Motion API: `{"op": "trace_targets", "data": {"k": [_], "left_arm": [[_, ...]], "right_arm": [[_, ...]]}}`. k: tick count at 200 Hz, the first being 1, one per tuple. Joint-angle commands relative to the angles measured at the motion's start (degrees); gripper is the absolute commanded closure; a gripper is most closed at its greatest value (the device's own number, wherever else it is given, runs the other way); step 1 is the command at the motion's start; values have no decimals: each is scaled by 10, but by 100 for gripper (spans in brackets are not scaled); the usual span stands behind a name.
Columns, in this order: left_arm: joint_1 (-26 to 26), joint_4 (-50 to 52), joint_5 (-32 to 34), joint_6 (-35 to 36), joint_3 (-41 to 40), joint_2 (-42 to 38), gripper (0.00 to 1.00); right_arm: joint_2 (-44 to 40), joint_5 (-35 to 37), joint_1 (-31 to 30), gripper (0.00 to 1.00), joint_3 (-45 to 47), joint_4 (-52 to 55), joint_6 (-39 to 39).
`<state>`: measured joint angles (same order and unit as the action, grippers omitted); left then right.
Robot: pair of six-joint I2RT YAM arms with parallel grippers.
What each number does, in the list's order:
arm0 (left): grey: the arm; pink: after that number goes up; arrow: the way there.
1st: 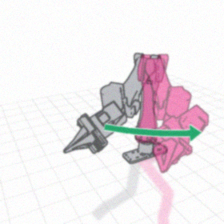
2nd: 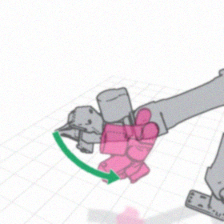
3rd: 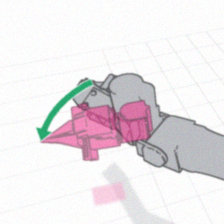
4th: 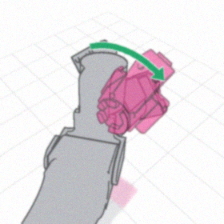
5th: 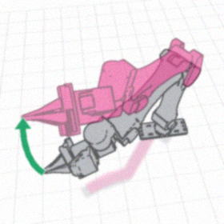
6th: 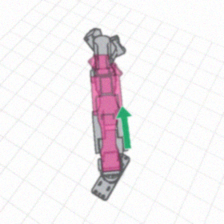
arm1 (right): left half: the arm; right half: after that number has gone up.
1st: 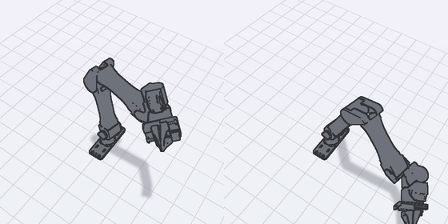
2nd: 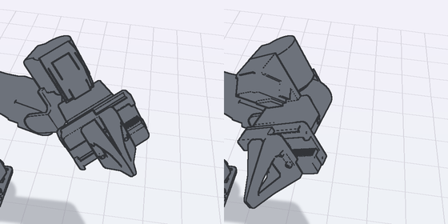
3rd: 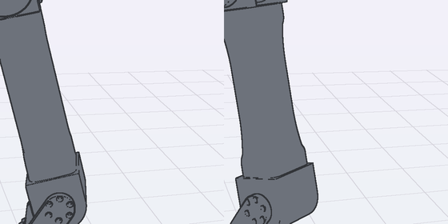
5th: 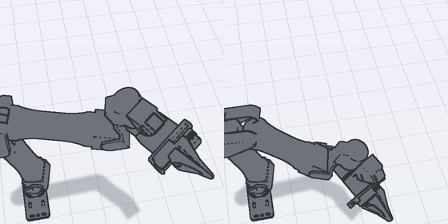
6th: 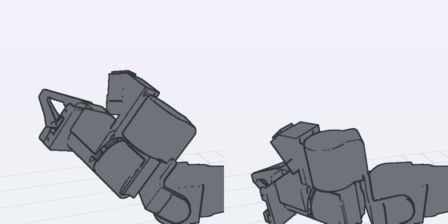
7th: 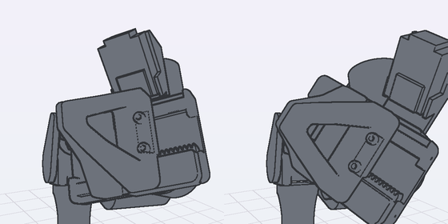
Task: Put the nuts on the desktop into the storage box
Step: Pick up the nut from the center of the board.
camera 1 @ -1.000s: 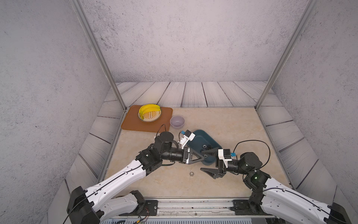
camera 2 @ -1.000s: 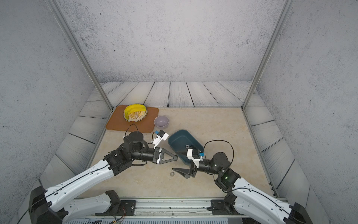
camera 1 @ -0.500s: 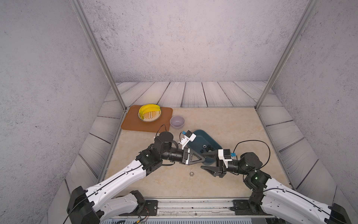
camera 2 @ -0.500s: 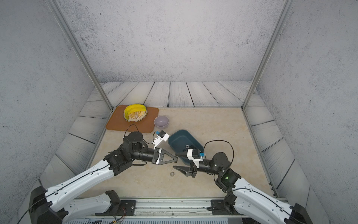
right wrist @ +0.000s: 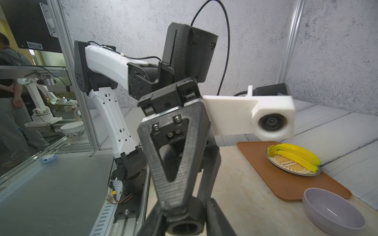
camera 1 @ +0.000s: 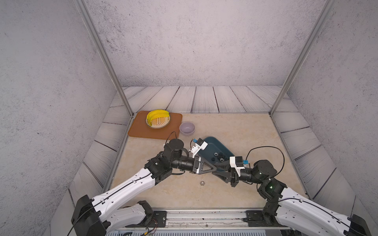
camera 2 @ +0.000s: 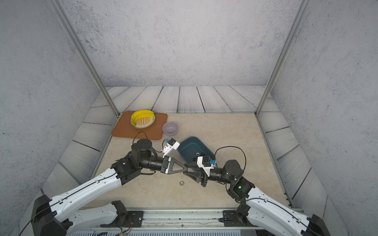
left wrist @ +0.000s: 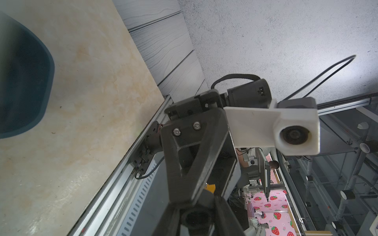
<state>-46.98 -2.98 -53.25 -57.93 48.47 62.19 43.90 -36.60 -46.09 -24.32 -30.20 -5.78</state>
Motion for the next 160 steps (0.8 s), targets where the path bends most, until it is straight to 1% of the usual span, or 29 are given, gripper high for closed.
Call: {"op": "trace_targets", "data": {"k": [1,18,28,39,49,59,69,85,107,139,160], "left_arm": [[4,-19,-10,1,-7,-1,72],[4,-20,-6,0,-10,-6,61],[4,-20,-3,1,-11,-8,60],[5,-18,-1,2,-12,-12,58],[5,-14,1,4,-12,-16,52],[6,-5,6,8,-11,-19,37],[8,12,15,17,-10,-24,19],[14,34,29,29,-12,-35,0],[21,70,65,54,-19,-58,2],[32,208,164,123,-13,-80,2],[34,256,196,151,-14,-77,2]], "right_arm": [[-5,9,-2,71,-17,5,-4],[-5,11,-2,80,-22,27,-3],[-5,14,-3,86,-27,44,-5],[-5,29,-2,88,-34,67,-24],[-4,48,-2,89,-43,92,-43],[-1,62,-3,89,-55,124,-47],[3,75,-2,89,-72,170,-47],[15,95,-2,89,-104,242,-38],[42,145,-2,89,-146,330,-36],[104,229,1,90,-206,436,-23],[150,258,8,90,-242,483,-24]]}}
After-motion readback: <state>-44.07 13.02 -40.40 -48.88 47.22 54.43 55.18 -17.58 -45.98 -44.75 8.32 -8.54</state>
